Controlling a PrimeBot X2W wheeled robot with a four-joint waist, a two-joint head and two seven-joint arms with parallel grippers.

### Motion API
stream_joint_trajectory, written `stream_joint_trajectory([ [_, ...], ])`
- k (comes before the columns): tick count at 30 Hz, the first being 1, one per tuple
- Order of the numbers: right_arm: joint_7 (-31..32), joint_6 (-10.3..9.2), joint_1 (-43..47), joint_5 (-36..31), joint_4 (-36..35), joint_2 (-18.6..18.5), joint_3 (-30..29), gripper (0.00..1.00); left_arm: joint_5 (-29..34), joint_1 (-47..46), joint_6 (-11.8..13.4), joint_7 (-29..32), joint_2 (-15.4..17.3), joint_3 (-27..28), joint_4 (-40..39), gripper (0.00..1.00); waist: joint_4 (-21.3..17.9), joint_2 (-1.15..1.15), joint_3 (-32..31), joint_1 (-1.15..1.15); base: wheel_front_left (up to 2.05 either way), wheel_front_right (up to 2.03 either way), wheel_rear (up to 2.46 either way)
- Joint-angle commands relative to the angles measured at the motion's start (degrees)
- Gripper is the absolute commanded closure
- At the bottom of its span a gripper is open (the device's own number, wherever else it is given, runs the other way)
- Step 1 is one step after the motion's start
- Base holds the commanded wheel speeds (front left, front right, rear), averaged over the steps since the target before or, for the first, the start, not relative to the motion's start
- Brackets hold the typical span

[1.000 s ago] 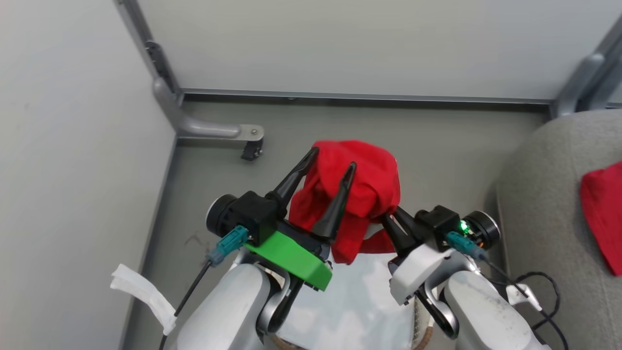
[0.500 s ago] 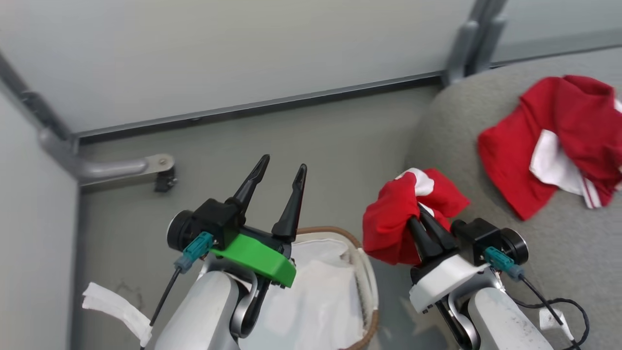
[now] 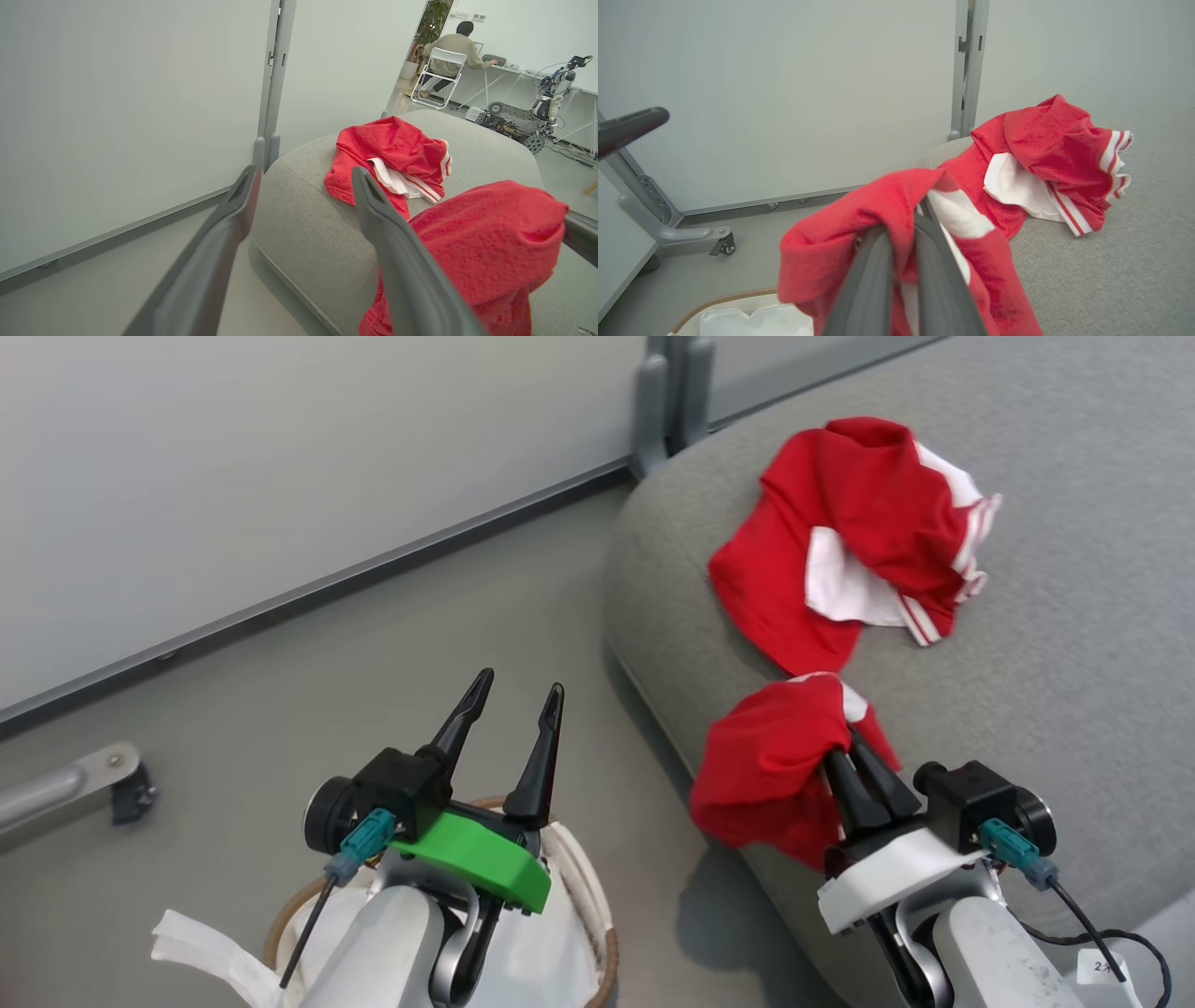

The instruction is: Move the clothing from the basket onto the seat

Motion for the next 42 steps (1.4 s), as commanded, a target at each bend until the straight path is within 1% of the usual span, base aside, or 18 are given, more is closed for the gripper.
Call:
stream_joint_trajectory([
  [1,0.0,-0.08,0.2,-0.5,-0.7,-0.1,-0.3,1.0,0.3,0.8,-0.3,0.0,0.3,0.1,0.1,0.0,-5.8,0.0,0.8,0.0,0.0,0.0,0.0],
  [3,0.0,-0.08,-0.5,-1.5,-1.3,-0.1,-0.8,1.0,0.6,0.8,-0.2,0.0,0.3,-0.1,0.0,0.0,-6.7,0.0,1.4,0.0,0.0,0.0,0.0],
  [7,0.0,-0.08,-4.1,-2.5,-3.1,-2.2,-3.0,1.0,1.2,0.0,-0.3,0.0,0.3,-0.7,0.1,0.0,-7.4,0.0,3.0,0.0,0.0,0.0,0.0],
  [9,0.0,-0.08,-6.6,-3.1,-4.3,-4.3,-4.0,1.0,1.5,-0.8,-0.3,0.0,0.3,-1.2,0.2,0.0,-7.3,0.0,4.1,0.0,0.0,0.0,0.0],
  [15,0.0,-0.08,-17.9,-5.0,-6.1,-13.0,-7.5,1.0,2.7,-3.3,-0.3,0.0,0.6,-2.9,0.6,0.0,-5.3,0.0,8.6,0.0,0.0,0.0,0.0],
  [17,0.0,-0.08,-22.1,-4.6,-5.2,-14.8,-10.0,1.0,2.8,-4.4,-0.3,0.0,0.9,-3.6,0.8,0.0,-4.3,0.0,10.3,0.0,0.0,0.0,0.0],
  [19,0.0,-0.08,-26.7,-5.9,-4.2,-17.6,-11.5,1.0,3.0,-5.9,-0.3,0.0,1.1,-4.4,0.7,0.0,-3.1,0.0,12.4,0.0,0.0,0.0,0.0],
  [20,0.0,-0.08,-28.5,-6.2,-3.6,-18.4,-12.0,1.0,3.0,-6.5,-0.3,0.0,1.2,-4.7,0.6,0.0,-2.6,0.0,13.3,0.0,0.0,0.0,0.0],
  [21,0.0,-0.08,-30.6,-7.0,-2.9,-19.7,-12.1,1.0,3.2,-7.2,-0.3,0.0,1.4,-5.2,0.5,0.0,-1.9,0.0,14.4,0.0,0.0,0.0,0.0],
  [25,0.0,-0.08,-36.8,-9.2,0.7,-23.0,-12.1,1.0,3.2,-10.2,-0.3,0.0,1.4,-6.6,0.3,0.0,0.5,0.0,18.4,0.0,0.0,0.0,0.0],
  [28,0.0,-0.08,-39.8,-11.0,4.4,-23.9,-11.8,1.0,3.3,-12.2,-0.3,0.0,1.4,-7.7,0.2,0.0,2.2,0.0,21.1,0.0,0.0,0.0,0.0],
  [32,0.0,-0.08,-42.6,-13.3,10.9,-23.8,-12.8,1.0,3.3,-14.7,-0.3,0.0,1.5,-9.2,0.2,0.0,4.7,0.0,24.6,0.0,0.0,0.0,0.0],
  [37,0.0,-0.08,-41.9,-16.0,20.0,-21.7,-15.4,1.0,3.1,-16.6,-0.3,0.0,1.4,-10.0,0.6,0.0,7.5,0.0,27.5,0.0,0.0,0.0,0.0],
  [42,0.0,-0.08,-38.6,-17.5,26.5,-19.1,-19.3,1.0,3.2,-16.5,-0.3,0.0,1.5,-9.8,0.8,0.0,8.7,0.0,28.7,0.0,0.0,0.0,0.0],
])
